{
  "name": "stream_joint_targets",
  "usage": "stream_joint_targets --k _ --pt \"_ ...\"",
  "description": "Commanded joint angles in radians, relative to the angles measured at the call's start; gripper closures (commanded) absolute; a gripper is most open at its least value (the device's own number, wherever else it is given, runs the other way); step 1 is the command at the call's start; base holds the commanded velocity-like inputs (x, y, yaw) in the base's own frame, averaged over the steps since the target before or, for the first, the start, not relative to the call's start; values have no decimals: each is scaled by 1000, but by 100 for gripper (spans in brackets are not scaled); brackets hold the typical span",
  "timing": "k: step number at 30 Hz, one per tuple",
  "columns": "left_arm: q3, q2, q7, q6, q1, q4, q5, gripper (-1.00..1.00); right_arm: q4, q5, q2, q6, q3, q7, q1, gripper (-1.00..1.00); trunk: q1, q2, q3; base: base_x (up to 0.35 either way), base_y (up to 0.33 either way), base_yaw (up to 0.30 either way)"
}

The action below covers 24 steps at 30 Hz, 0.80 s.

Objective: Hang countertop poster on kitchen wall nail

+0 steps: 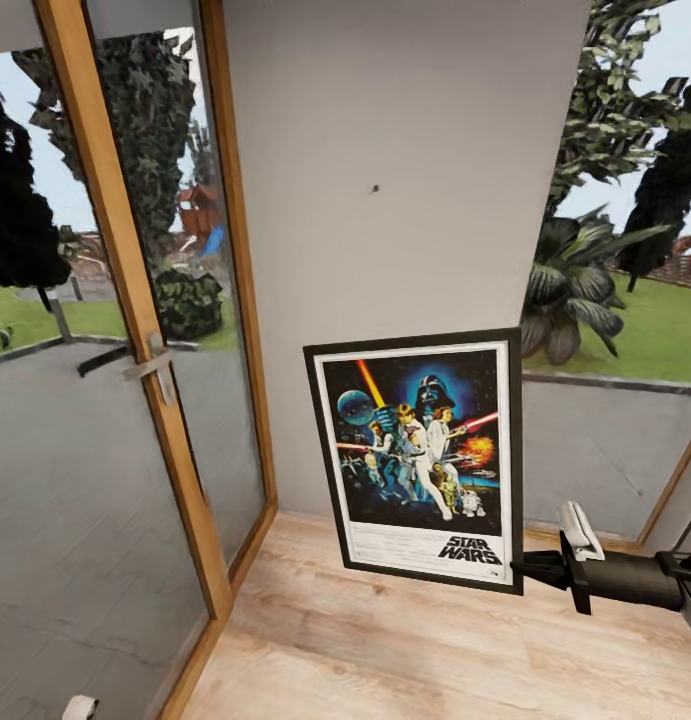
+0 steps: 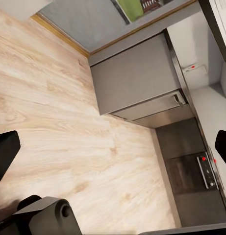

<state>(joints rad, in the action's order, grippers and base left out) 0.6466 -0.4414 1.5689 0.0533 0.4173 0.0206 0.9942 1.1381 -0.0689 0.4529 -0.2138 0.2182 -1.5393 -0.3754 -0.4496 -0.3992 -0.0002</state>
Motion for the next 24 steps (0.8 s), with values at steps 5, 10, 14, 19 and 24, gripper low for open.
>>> stream_joint_targets --k 5,10,14,19,24 --pt "8 0 2 6 0 1 8 -100 0 -1 0 -13 0 -5 0 100 0 -1 0 4 296 -10" --pt "10 0 2 6 0 1 8 -100 0 -2 0 -13 0 -5 0 100 0 -1 0 65 253 -2" --pt "12 4 2 7 0 2 8 -100 0 -2 0 -13 1 -5 0 100 0 -1 0 17 46 0" --pt "15 10 2 24 0 4 8 -100 0 -9 1 -13 2 -7 0 100 0 -1 0 3 8 0" --pt "12 79 2 59 0 4 9 -100 0 -58 0 -54 0 -2 -5 100 0 -1 0 0 1 0"
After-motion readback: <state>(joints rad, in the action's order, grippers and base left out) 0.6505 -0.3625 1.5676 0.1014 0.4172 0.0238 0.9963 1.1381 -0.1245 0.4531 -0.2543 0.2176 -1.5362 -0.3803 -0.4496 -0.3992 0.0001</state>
